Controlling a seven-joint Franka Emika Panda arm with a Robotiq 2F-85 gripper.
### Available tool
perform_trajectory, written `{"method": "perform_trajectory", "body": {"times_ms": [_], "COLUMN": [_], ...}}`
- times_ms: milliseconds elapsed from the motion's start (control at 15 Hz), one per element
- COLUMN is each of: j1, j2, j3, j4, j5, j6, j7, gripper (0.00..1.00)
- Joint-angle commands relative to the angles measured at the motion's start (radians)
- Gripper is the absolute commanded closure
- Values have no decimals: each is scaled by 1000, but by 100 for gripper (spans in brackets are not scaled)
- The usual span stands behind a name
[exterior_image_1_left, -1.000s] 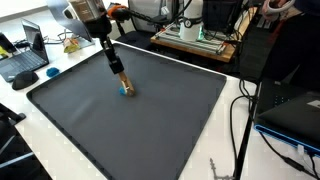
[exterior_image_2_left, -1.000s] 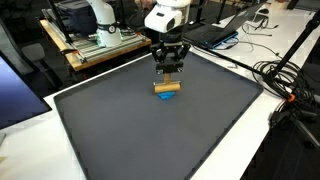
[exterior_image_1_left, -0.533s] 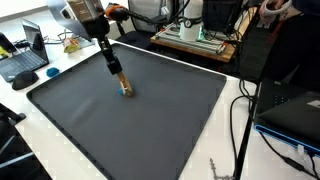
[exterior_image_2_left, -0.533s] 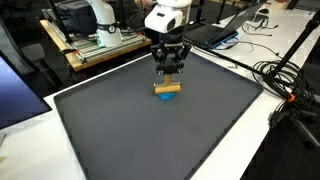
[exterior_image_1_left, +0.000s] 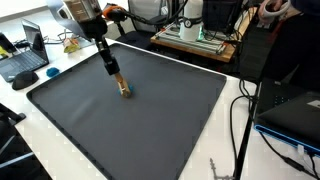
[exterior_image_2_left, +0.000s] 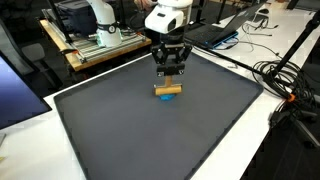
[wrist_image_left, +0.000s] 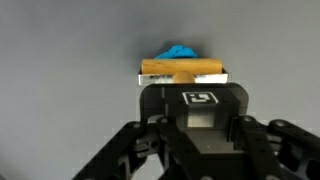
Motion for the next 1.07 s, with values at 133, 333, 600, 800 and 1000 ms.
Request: {"method": "perform_trajectory", "body": {"times_ms": [133, 333, 600, 800, 1000], "j1": [9, 9, 9, 10, 8], "j2": [75, 91, 120, 132, 96], "j3": [-21, -21, -26, -29, -23], "j4": [63, 82, 105, 120, 99], "j5": [-16, -15, -19, -23, -18], "j6": [37, 25, 38, 46, 69], "j7": [9, 7, 6, 3, -20], "gripper": [78, 78, 78, 78, 78]}}
